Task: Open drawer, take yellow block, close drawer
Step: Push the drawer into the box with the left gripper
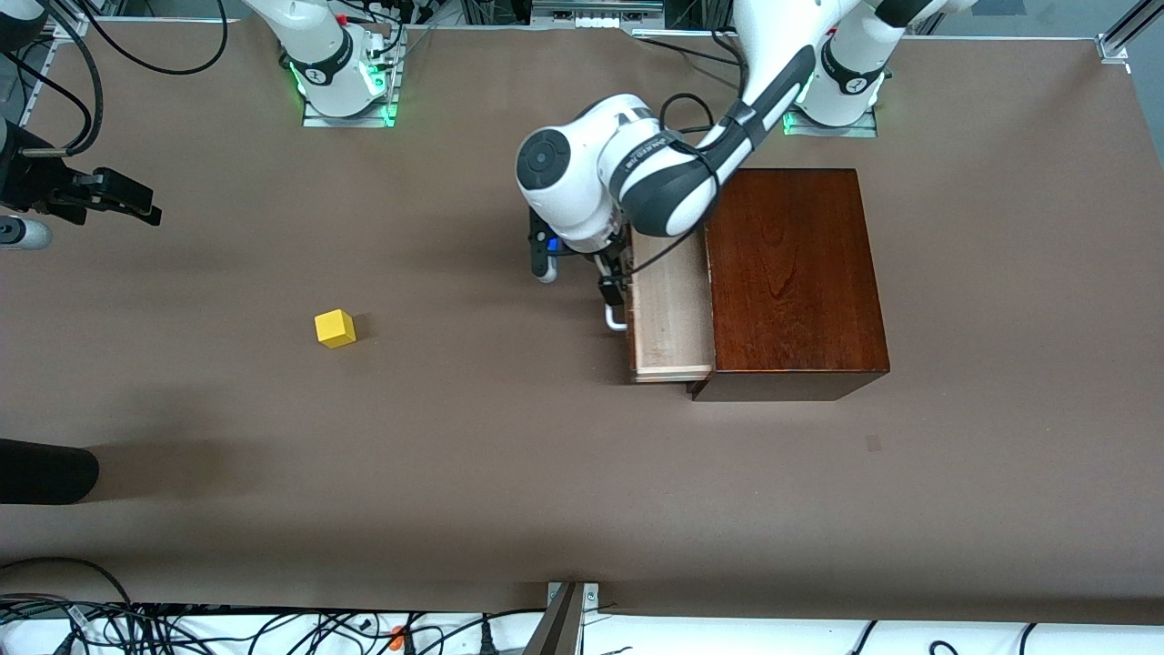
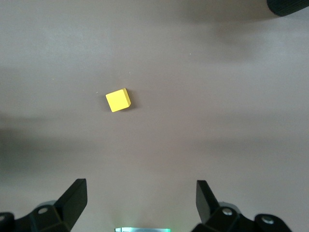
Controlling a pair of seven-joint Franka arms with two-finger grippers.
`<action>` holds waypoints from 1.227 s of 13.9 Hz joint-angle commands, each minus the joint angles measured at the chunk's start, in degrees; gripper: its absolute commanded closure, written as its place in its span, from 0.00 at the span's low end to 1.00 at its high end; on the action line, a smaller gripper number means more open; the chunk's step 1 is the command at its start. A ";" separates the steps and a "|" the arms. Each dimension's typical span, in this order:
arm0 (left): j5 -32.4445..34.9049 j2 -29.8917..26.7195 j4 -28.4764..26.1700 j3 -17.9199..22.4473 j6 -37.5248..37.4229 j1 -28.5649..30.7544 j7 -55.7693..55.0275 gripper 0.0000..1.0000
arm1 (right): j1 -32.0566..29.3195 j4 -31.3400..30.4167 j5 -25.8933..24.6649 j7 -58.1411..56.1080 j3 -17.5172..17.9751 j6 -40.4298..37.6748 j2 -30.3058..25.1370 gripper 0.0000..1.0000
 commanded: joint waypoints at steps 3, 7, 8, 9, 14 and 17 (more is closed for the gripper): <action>1.75 -5.72 -6.88 1.15 -4.46 4.26 0.37 0.00 | -0.68 -0.64 0.02 -0.91 0.07 -0.56 -0.70 0.00; 1.75 -6.07 -7.94 1.23 -5.69 5.66 0.37 0.00 | -0.68 -0.64 0.02 -0.91 0.07 -0.65 -0.79 0.00; 1.75 -6.07 -8.29 1.15 -6.13 6.63 0.37 0.00 | -0.68 -0.64 0.02 -0.91 0.07 -0.65 -0.79 0.00; 1.75 -6.07 -8.38 1.06 -6.40 7.68 0.37 0.00 | -0.68 -0.64 0.02 -0.91 0.07 -0.65 -0.79 0.00; 0.79 -5.55 -7.50 0.71 -5.17 7.08 -1.55 0.00 | -0.68 -0.64 0.02 -0.91 -0.02 -0.65 -0.70 0.00; 0.35 -4.75 -0.49 0.53 -4.29 2.17 -14.00 0.00 | -0.68 -0.64 0.02 -0.91 -0.02 -0.65 -0.70 0.00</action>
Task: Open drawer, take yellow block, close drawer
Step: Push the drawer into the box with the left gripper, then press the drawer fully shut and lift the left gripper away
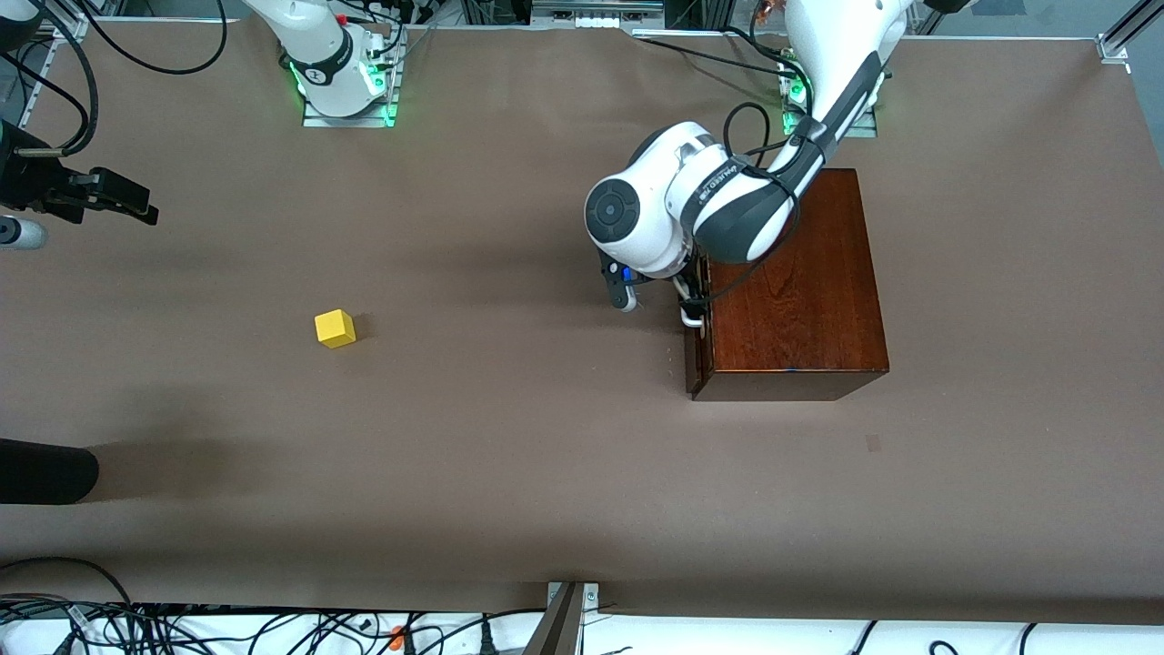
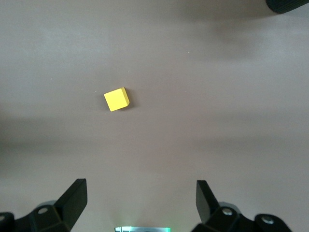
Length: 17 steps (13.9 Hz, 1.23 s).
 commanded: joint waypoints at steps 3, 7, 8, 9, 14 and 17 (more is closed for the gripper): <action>-0.40 -2.16 9.13 0.10 -1.20 -4.87 -20.72 0.00 | -0.66 -0.60 0.02 -0.91 0.36 -0.44 -0.71 0.00; -5.75 -9.88 12.22 0.63 -3.39 -1.55 -36.27 0.00 | -0.66 -0.60 0.02 -0.91 0.36 -0.44 -0.71 0.00; -7.42 -11.64 12.22 0.54 -4.53 1.26 -38.92 0.00 | -0.66 -0.60 0.02 -0.91 0.36 -0.44 -0.71 0.00; -8.48 -13.31 12.22 0.63 -5.76 3.20 -40.86 0.00 | -0.66 -0.60 0.02 -0.91 0.27 -0.44 -0.71 0.00; -11.64 -17.80 11.17 0.81 -8.93 15.85 -46.86 0.00 | -0.66 -0.60 0.02 -0.91 0.36 -0.44 -0.71 0.00; -19.20 -20.61 10.11 7.89 -14.28 18.51 -46.34 0.00 | -0.66 -0.60 0.02 -0.91 0.36 -0.44 -0.71 0.00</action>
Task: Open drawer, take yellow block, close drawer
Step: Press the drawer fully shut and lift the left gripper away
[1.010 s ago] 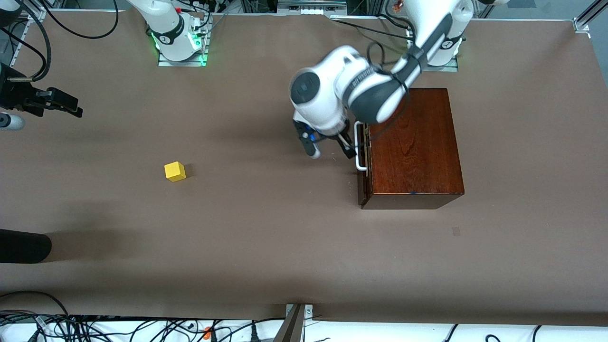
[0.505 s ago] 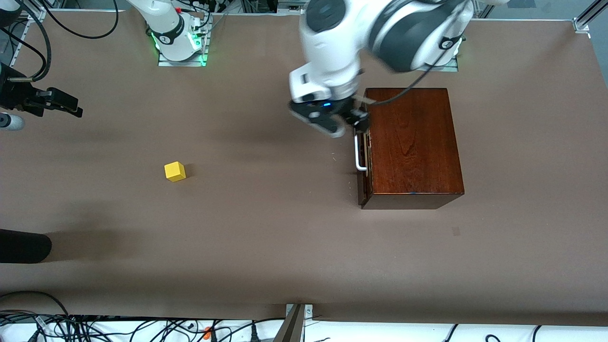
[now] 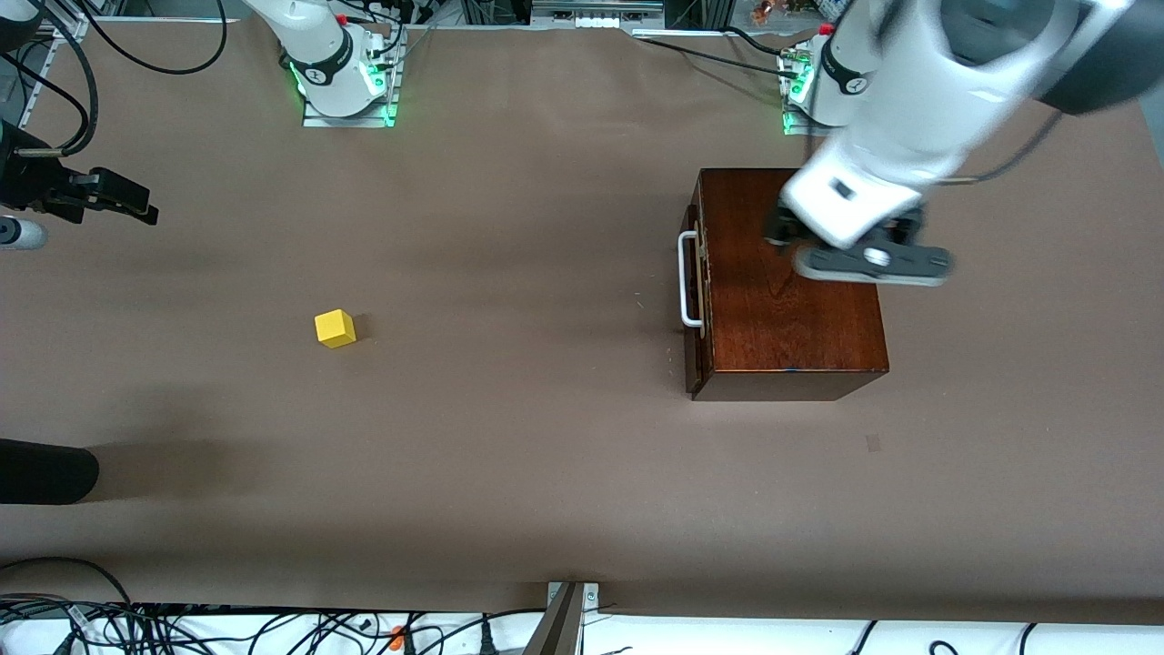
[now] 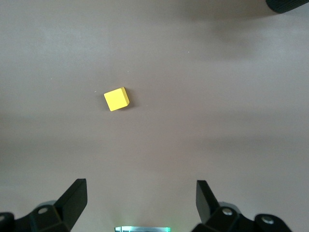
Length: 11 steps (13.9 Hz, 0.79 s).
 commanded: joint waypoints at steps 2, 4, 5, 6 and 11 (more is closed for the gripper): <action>-5.49 -7.98 -8.02 7.50 -2.00 0.95 -0.11 0.00 | -0.65 -0.58 0.02 -0.91 0.29 -0.41 -0.71 0.00; -5.49 -12.64 -14.78 10.22 1.32 0.95 1.91 0.00 | -0.65 -0.58 0.02 -0.91 0.37 -0.41 -0.71 0.00; -5.49 -15.36 -19.08 11.63 4.39 0.95 4.35 0.00 | -0.65 -0.58 0.02 -0.91 0.37 -0.41 -0.71 0.00; -5.57 -17.31 -22.43 13.21 6.42 0.95 9.60 0.00 | -0.65 -0.58 0.02 -0.91 0.37 -0.41 -0.71 0.00; -5.66 -18.91 -24.57 16.92 8.73 0.95 19.23 0.00 | -0.65 -0.58 0.02 -0.91 0.29 -0.41 -0.71 0.00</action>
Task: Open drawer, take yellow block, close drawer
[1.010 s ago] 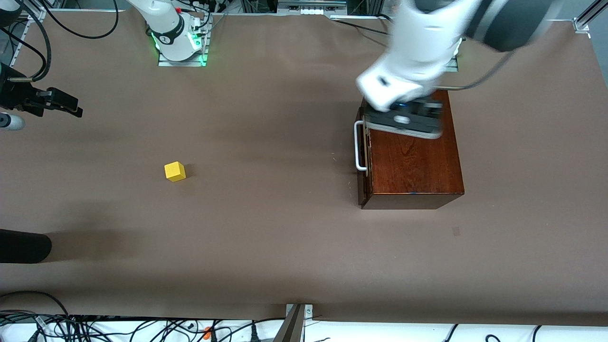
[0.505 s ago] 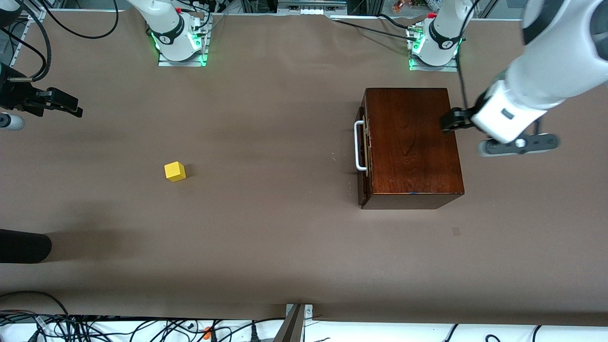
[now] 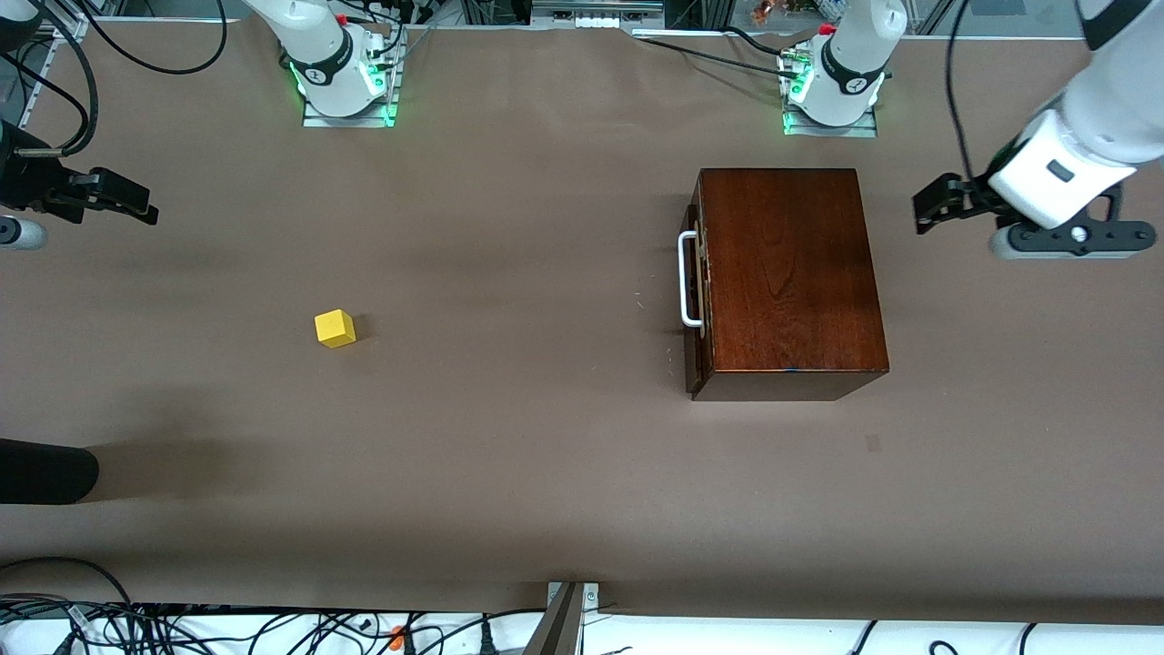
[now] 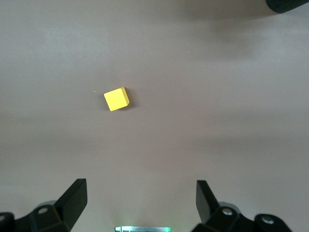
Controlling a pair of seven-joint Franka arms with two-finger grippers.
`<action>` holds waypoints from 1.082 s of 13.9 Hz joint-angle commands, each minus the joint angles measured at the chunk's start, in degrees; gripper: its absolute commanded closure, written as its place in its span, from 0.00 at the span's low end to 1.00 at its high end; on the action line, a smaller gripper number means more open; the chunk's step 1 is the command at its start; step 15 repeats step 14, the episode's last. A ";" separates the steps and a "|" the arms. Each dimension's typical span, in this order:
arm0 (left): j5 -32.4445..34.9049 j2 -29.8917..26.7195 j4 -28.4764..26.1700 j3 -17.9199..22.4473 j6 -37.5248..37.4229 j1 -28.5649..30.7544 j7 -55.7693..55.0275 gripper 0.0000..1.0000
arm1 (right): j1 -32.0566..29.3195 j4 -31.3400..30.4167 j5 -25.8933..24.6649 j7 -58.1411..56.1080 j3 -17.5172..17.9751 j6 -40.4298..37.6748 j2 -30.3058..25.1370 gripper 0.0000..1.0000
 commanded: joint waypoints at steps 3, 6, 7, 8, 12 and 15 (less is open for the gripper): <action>-1.29 -3.42 -4.56 1.23 3.04 -0.06 2.36 0.00 | -0.65 -0.58 0.02 -0.91 0.28 -0.40 -0.71 0.00; -1.29 -4.30 -5.53 1.23 3.75 -0.06 2.36 0.00 | -0.65 -0.58 0.02 -0.91 0.29 -0.40 -0.71 0.00; -1.29 -4.30 -5.27 1.23 3.48 -0.06 2.54 0.00 | -0.65 -0.58 0.02 -0.91 0.28 -0.40 -0.71 0.00; -1.29 -4.30 -5.18 1.23 3.40 0.12 2.54 0.00 | -0.65 -0.58 0.02 -0.91 0.37 -0.40 -0.71 0.00; -1.29 -4.21 -4.91 1.14 3.39 0.12 2.54 0.00 | -0.65 -0.67 0.02 -0.91 0.28 -0.49 -0.71 0.00; -1.29 -4.04 -4.82 1.14 3.48 0.12 2.54 0.00 | -0.74 -0.58 0.02 -0.91 0.28 -1.97 -0.71 0.00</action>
